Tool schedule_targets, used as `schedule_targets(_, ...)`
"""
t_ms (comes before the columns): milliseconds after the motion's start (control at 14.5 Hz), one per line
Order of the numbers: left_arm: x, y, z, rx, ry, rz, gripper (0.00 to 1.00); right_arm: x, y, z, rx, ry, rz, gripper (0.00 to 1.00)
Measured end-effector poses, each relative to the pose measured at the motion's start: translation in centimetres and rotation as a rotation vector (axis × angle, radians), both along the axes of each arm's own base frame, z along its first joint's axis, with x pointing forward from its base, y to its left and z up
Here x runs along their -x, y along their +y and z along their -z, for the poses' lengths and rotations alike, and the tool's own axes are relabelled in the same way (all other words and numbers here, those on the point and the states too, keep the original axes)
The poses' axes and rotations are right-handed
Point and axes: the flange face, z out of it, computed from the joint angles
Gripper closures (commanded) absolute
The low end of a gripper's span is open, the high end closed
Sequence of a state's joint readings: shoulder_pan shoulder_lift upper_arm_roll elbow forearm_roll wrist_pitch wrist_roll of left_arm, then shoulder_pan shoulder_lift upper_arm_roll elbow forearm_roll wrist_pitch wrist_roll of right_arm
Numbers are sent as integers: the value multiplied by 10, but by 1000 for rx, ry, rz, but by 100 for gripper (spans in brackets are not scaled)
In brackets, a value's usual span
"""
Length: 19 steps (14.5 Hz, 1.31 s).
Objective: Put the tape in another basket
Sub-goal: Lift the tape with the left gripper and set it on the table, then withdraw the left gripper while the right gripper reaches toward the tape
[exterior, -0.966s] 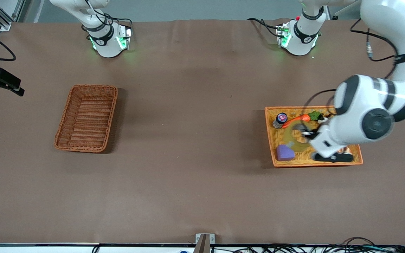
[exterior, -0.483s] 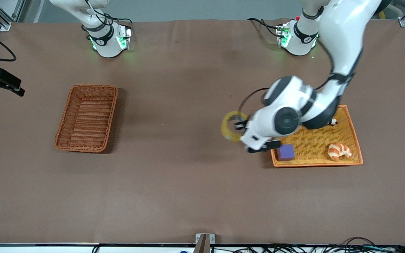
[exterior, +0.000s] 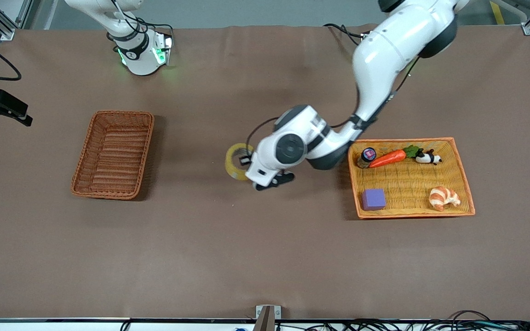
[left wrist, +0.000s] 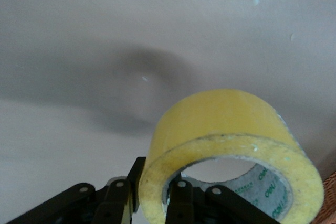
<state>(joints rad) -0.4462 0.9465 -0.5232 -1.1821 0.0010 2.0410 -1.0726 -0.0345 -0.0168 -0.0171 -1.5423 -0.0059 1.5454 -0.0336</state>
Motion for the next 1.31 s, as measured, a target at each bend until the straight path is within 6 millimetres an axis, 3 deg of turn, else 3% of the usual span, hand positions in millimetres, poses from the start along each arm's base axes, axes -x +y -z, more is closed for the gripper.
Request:
schedule_targets(69, 8, -14, 9, -8, -12, 9, 95, 0, 0, 0, 0, 0, 0, 0)
schedule_targets(207, 16, -35, 29, -3, -26, 18, 82, 0, 0, 0, 0, 0, 0, 0)
schedule_targets(276, 17, -40, 39, 4, -28, 15, 63, 0, 0, 0, 0, 0, 0, 0)
schedule_targets(345, 14, -40, 47, 3, -30, 13, 26, 0, 0, 0, 0, 0, 0, 0)
schedule_targets(414, 8, -35, 54, 1, -44, 30, 5, 0, 0, 0, 0, 0, 0, 0)
schedule_targets(552, -10, -23, 50, 21, -93, 90, 0, 0, 0, 0, -2, 0, 0, 0)
schedule_targets(759, -32, -9, 23, 41, -129, 97, 0, -1, 2, 2, -20, 1, 0, 0)
schedule_targets(966, -52, 30, -14, -24, -73, 114, 0, -3, 9, 6, -31, 12, -17, 0)
schedule_targets(1103, -65, 64, -55, -64, -47, 151, 0, -10, 39, 17, -46, 26, -74, 0)
schedule_targets(1310, -90, 123, -124, -81, -75, 155, 0, -24, 116, 48, -54, 25, -155, 0)
